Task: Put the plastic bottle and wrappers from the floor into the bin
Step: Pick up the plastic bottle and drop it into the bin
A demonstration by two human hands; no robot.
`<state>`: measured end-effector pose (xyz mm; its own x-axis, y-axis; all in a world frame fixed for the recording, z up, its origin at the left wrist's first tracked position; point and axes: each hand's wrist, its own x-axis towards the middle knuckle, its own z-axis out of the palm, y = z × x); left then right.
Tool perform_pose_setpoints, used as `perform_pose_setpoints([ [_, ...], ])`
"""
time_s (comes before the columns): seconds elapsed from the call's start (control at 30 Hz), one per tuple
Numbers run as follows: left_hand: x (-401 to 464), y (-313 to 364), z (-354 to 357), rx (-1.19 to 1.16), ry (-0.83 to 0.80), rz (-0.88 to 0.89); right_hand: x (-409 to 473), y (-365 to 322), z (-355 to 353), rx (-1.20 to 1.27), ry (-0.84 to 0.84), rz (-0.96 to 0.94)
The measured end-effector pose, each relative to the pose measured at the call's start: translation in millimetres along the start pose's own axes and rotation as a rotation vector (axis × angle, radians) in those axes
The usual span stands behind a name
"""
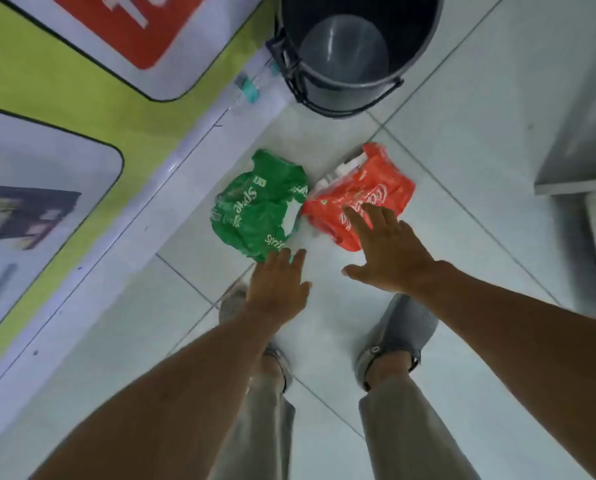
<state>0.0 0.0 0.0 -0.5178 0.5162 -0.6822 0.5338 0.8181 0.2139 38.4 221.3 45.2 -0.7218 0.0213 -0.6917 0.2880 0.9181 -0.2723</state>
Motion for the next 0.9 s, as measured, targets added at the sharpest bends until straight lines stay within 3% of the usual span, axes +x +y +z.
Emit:
perform_pose_setpoints([
  [0.07,12,3,19,-0.054,-0.028,-0.093,14,0,14,0.003,0.027,-0.007],
  [0.27,48,-14,63,-0.102,0.108,-0.262,46,2,52,-0.067,0.032,-0.047],
  [0.4,56,-22,63,-0.220,0.118,-0.286,52,-3,56,-0.078,0.019,-0.054],
  [0.57,31,-22,19,-0.315,0.148,-0.273,49,-19,23,-0.089,0.037,-0.066],
  [0.77,31,-61,-63,-0.285,0.438,-0.294,86,-63,-37,-0.033,0.106,-0.077],
  [0.9,63,-111,-100,-0.262,0.529,-0.332,149,-96,-58,-0.060,0.148,-0.165],
])
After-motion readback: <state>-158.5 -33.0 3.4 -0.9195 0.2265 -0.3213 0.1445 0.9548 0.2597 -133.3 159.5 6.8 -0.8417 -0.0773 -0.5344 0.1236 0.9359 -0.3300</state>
